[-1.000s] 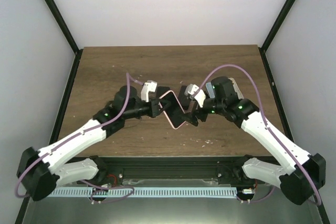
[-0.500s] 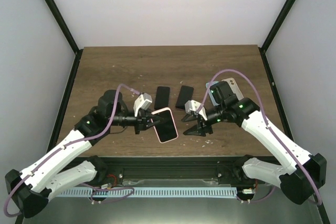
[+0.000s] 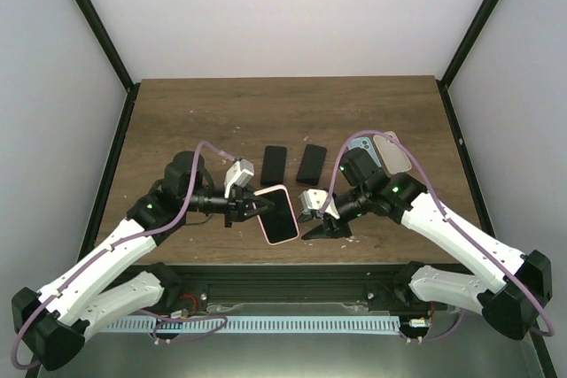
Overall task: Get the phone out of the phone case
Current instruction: Adjust the phone.
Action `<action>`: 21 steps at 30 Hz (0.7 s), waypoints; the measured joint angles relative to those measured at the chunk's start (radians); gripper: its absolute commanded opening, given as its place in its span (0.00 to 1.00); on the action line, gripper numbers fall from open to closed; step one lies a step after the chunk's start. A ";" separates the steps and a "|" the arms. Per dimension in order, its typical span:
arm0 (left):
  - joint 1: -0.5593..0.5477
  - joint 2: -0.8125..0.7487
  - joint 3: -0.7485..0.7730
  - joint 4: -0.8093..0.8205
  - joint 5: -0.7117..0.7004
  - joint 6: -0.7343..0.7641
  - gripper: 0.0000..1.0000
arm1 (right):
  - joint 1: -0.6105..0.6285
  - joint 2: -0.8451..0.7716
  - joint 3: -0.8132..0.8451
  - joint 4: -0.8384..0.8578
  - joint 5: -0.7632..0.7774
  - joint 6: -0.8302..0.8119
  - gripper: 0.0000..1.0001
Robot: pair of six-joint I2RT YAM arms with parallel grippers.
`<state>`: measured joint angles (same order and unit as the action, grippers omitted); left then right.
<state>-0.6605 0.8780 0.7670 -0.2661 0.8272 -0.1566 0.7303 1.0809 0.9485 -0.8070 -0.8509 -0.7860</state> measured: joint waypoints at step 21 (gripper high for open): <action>0.012 0.013 -0.004 0.049 0.051 -0.031 0.00 | 0.011 0.019 -0.018 0.034 0.029 -0.015 0.35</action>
<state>-0.6483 0.8913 0.7631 -0.2173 0.8787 -0.1875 0.7414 1.1004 0.9306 -0.7727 -0.8215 -0.8013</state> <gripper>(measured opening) 0.095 0.384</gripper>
